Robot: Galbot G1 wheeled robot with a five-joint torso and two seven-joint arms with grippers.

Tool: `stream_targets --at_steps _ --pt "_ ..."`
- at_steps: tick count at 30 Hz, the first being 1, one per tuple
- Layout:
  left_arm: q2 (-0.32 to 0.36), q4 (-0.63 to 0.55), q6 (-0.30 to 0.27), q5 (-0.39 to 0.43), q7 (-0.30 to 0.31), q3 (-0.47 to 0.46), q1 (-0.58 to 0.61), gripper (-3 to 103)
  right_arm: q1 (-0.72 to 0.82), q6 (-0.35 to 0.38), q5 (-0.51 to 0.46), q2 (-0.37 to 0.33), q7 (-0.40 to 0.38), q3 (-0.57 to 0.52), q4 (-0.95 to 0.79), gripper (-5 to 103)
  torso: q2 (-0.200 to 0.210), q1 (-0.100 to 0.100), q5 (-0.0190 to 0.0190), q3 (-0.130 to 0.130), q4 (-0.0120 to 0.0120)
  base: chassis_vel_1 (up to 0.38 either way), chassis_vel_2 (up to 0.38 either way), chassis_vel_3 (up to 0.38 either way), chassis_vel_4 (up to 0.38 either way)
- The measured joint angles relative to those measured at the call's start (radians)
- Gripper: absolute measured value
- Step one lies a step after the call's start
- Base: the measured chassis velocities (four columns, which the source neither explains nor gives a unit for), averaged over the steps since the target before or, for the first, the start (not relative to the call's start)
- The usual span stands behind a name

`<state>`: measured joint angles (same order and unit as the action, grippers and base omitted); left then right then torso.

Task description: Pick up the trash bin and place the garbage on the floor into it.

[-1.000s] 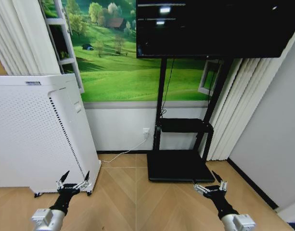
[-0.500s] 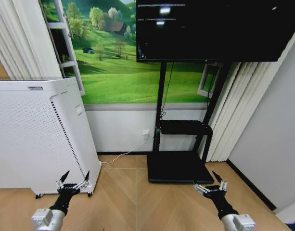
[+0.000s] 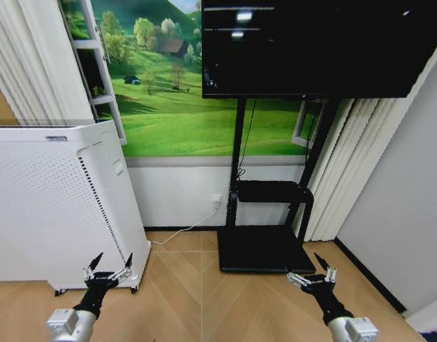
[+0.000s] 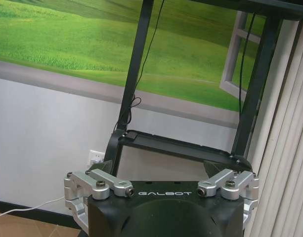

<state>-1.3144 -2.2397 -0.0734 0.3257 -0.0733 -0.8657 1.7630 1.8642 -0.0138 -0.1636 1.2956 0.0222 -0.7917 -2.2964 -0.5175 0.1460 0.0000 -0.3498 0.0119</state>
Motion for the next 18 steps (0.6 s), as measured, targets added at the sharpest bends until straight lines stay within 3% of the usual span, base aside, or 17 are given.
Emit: stream_targets --at_steps 18 --pt "0.0 0.0 0.0 0.0 0.0 0.0 0.0 100 0.0 0.0 0.0 0.0 0.0 0.0 0.0 100 -0.056 0.021 0.0 -0.035 0.0 0.0 0.0 0.0 0.0"
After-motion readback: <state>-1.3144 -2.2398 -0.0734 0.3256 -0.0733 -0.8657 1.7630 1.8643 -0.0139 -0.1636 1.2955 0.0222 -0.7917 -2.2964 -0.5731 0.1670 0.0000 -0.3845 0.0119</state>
